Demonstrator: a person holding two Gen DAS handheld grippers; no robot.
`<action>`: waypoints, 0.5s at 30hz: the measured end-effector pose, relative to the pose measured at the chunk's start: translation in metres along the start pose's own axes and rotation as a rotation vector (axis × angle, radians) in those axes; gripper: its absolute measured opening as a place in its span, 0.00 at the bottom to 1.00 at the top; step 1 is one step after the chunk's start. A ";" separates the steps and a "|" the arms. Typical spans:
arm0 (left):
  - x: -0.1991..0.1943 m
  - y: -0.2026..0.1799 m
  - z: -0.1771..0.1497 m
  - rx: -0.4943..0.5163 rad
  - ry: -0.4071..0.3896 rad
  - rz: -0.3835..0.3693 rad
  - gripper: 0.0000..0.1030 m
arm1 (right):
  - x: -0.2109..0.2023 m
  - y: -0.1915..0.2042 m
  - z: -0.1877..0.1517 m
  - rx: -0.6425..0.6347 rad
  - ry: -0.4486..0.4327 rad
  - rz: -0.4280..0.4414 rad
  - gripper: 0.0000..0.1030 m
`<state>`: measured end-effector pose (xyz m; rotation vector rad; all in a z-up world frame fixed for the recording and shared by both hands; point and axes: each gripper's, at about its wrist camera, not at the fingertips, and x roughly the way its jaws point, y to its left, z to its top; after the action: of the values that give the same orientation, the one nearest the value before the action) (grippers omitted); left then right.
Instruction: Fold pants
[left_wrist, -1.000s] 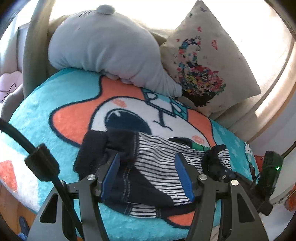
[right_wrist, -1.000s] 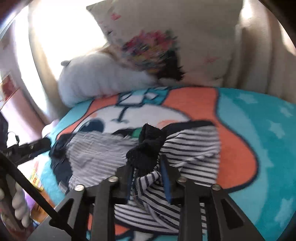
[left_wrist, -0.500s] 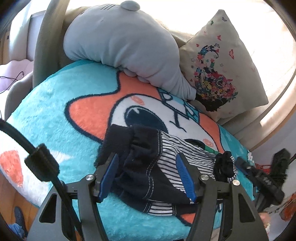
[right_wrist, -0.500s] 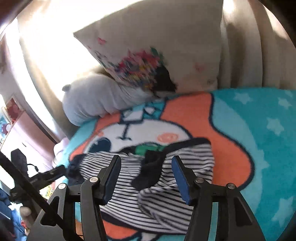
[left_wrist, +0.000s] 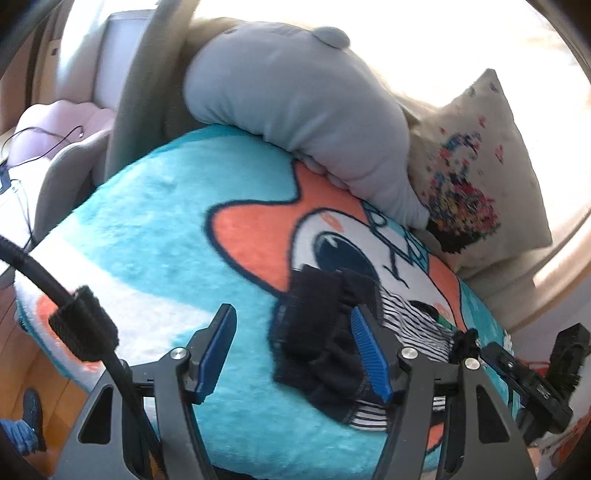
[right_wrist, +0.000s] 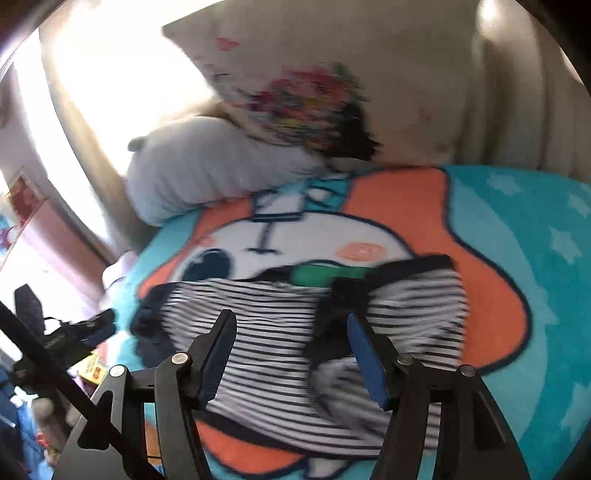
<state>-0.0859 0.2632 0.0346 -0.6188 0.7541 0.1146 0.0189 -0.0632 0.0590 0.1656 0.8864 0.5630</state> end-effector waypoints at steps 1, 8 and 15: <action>-0.002 0.005 0.000 -0.008 -0.009 0.007 0.62 | 0.005 0.010 0.002 -0.022 0.018 0.016 0.69; -0.015 0.027 -0.002 -0.017 -0.046 0.046 0.53 | 0.071 0.102 0.014 -0.187 0.200 0.139 0.71; -0.017 0.043 -0.009 -0.032 -0.025 0.023 0.53 | 0.152 0.178 0.025 -0.329 0.408 0.091 0.79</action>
<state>-0.1177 0.2955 0.0202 -0.6385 0.7361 0.1559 0.0436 0.1694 0.0354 -0.2165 1.1690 0.8363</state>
